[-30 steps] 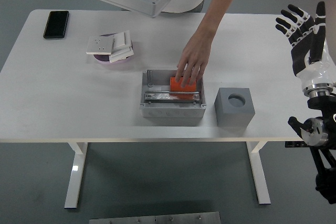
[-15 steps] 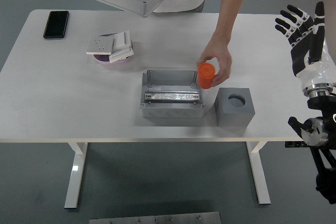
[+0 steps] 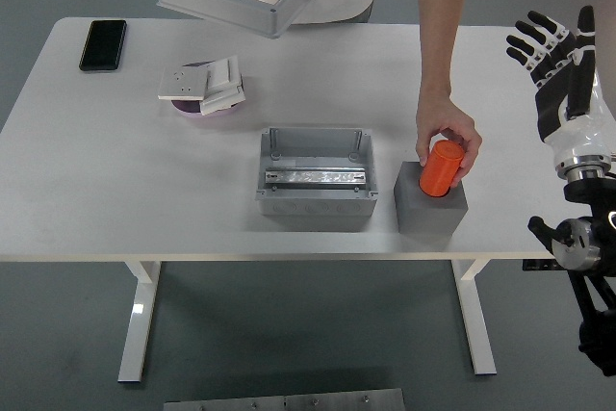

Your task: Fetch the battery,place it into the box,close the lid of the box

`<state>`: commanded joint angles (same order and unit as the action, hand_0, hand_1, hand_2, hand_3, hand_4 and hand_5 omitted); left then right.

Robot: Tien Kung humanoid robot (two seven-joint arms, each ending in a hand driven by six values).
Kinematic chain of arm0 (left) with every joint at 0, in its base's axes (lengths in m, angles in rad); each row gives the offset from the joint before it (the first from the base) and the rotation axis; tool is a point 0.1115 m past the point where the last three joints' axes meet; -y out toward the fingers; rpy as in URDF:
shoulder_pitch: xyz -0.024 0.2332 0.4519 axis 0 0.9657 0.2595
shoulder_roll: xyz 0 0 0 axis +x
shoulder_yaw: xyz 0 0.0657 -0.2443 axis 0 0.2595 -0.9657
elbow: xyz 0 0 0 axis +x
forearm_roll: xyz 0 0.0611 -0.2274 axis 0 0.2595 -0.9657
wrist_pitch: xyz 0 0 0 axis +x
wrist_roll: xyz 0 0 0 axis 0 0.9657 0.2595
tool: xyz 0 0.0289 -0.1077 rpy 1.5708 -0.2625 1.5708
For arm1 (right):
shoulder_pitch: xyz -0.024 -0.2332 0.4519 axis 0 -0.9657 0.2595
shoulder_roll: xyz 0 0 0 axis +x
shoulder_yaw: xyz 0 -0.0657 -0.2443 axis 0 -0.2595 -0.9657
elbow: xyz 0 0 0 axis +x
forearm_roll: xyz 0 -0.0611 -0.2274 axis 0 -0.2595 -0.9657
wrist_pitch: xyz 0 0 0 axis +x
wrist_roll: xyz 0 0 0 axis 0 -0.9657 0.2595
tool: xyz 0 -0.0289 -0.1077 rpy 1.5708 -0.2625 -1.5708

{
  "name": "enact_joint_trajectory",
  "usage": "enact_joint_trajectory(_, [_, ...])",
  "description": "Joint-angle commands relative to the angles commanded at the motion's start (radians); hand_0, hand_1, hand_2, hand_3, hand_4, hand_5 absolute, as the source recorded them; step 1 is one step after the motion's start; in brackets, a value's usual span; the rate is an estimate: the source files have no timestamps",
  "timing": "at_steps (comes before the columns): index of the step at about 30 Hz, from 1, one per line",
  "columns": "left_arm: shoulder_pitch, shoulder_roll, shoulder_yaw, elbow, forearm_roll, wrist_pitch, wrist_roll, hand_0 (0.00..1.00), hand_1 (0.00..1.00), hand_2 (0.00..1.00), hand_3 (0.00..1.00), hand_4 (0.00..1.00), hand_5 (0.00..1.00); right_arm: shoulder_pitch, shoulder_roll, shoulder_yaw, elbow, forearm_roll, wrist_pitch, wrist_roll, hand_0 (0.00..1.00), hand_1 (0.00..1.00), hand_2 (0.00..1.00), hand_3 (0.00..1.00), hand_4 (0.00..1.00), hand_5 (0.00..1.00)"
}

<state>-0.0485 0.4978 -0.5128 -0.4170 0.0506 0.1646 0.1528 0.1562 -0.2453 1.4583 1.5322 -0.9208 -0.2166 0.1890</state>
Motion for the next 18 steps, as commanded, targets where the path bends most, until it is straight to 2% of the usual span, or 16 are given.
enact_joint_trajectory(4, [0.001,0.001,-0.001,0.0,0.0,0.0,0.0,0.612,0.727,0.599,0.588,0.436,0.002,0.002,-0.001,0.003,0.002,-0.01,-0.002,-0.004,0.791,0.714,0.739,0.728,0.998,0.998])
enact_joint_trajectory(5, [0.001,0.001,-0.001,0.0,0.0,0.0,0.0,0.613,0.727,0.599,0.588,0.438,0.002,0.002,-0.002,0.004,0.003,-0.012,-0.002,-0.005,0.778,0.679,0.706,0.717,0.998,0.775])
enact_joint_trajectory(10, [-0.001,0.0,0.002,0.001,-0.003,-0.001,-0.003,0.613,0.727,0.599,0.588,0.438,0.002,0.005,-0.004,0.007,0.005,-0.017,-0.004,-0.009,0.778,0.679,0.706,0.717,0.998,0.775])
enact_joint_trajectory(11, [-0.002,0.0,0.002,0.001,-0.004,-0.001,-0.003,0.614,0.727,0.599,0.587,0.438,0.002,0.006,-0.005,0.007,0.005,-0.018,-0.004,-0.009,0.776,0.672,0.686,0.705,0.998,0.71])
enact_joint_trajectory(18, [-0.001,0.0,0.003,0.001,-0.004,-0.002,-0.004,0.614,0.728,0.6,0.587,0.44,0.002,0.005,-0.005,0.009,0.007,-0.021,-0.004,-0.012,0.77,0.67,0.675,0.705,0.998,0.692])
